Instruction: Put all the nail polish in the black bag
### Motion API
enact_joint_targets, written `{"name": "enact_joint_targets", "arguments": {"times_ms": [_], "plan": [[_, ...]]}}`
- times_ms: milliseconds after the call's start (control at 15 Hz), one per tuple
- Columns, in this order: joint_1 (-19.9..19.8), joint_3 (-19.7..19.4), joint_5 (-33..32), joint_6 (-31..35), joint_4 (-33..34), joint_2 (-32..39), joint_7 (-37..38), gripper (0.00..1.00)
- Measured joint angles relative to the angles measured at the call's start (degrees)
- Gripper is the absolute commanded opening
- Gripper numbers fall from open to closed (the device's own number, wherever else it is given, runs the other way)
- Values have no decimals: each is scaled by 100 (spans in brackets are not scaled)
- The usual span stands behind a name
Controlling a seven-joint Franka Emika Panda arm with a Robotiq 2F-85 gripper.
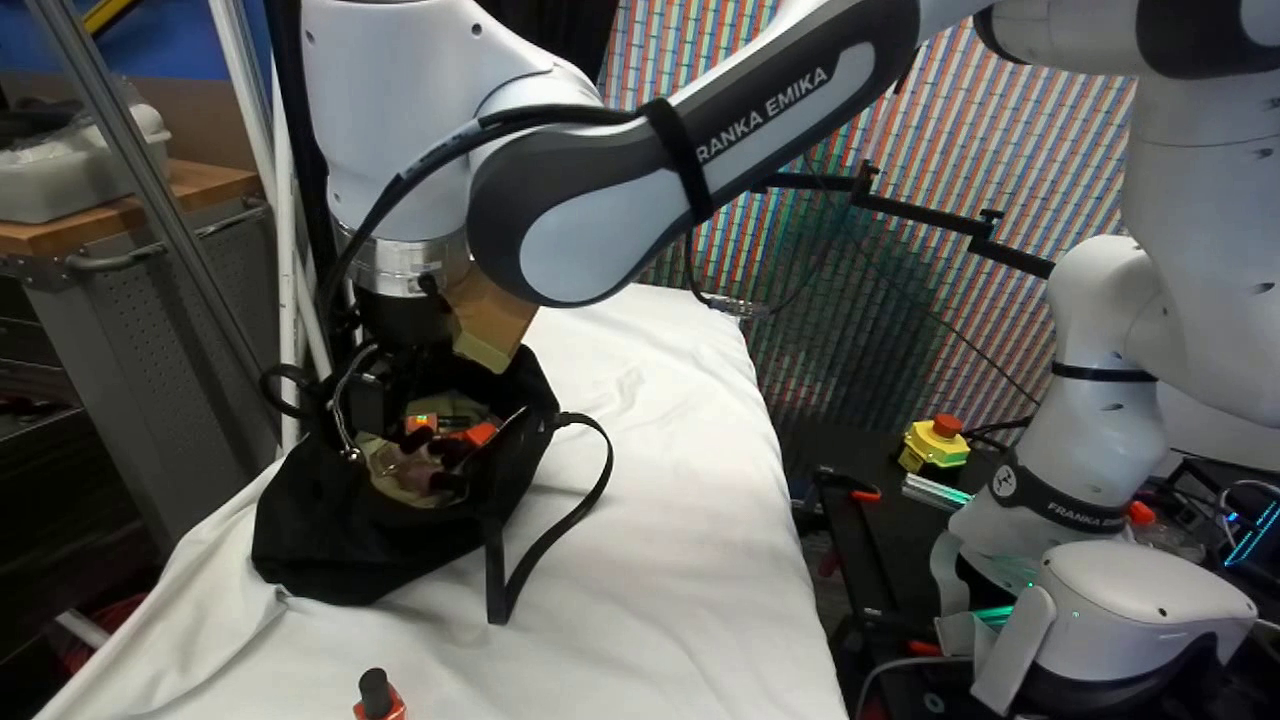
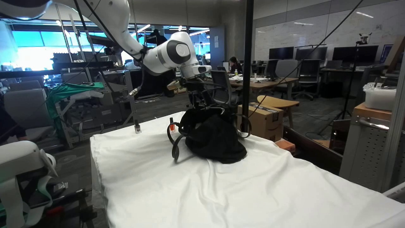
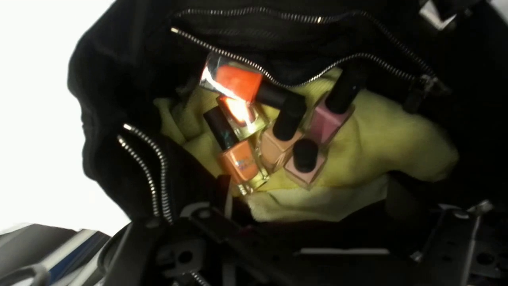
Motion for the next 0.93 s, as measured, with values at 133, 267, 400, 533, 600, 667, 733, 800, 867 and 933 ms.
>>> {"name": "enact_joint_targets", "arguments": {"times_ms": [133,267,400,533,600,667,733,800,867,933], "plan": [[38,142,36,-68,-419,-292,-87,100],[122,295,43,-229,-860,-599,-87,100],[227,467,51,-408,-1272,-881,-82,100],[340,659,74,-573,-1647,-1126,-72,100],[389,772,114,-649,-1815,-1223,-75,100],[433,898,193,-718,-1969,-1303,-87,100],[470,1032,297,-756,-2098,-1357,-116,100],[507,1162,404,-783,-2201,-1390,-156,100],[547,1288,522,-794,-2282,-1403,-216,100],[587,1407,639,-794,-2346,-1404,-286,100]]}}
